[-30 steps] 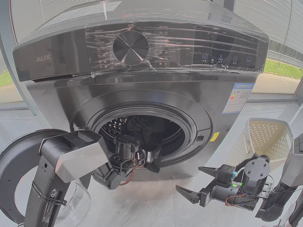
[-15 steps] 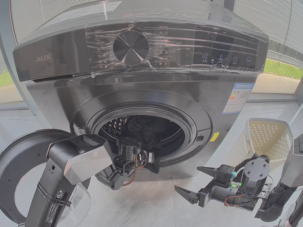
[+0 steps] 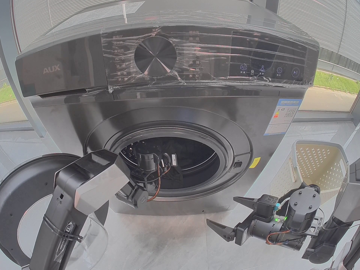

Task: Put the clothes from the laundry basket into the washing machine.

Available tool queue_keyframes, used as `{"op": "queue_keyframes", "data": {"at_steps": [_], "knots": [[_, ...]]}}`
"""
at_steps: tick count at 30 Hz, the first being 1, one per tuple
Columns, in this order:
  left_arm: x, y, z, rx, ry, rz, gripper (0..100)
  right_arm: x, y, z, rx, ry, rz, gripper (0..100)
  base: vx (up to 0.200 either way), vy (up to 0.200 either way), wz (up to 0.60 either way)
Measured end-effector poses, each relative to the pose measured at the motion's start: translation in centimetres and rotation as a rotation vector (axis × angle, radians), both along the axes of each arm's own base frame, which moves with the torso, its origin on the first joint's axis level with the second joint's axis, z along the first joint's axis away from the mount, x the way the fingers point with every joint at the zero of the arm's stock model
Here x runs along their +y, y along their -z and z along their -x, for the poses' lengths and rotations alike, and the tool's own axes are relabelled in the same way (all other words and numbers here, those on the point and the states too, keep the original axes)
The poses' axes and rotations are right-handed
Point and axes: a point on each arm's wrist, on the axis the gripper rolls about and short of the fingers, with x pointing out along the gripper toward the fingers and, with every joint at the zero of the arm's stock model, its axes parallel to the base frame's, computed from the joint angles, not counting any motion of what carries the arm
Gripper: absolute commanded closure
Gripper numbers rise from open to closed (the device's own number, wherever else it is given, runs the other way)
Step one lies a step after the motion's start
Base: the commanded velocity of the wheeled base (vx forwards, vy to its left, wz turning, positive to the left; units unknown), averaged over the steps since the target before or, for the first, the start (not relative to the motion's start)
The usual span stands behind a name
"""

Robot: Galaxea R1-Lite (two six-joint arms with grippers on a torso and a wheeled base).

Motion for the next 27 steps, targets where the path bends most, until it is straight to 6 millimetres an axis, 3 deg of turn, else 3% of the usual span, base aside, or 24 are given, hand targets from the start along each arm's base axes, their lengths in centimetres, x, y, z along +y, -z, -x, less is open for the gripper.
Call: {"op": "queue_keyframes", "data": {"at_steps": [7,27], "knots": [[0.6,-2.1,-2.2,-0.100,-0.059,0.046,100,0.0,0.0,0.0,-0.001,0.000,-0.001,0,0.000,0.000,0.00],[0.9,-2.6,-4.0,-0.160,-0.112,0.072,100,0.1,0.2,0.0,0.004,-0.002,0.008,0,0.000,0.000,0.00]]}}
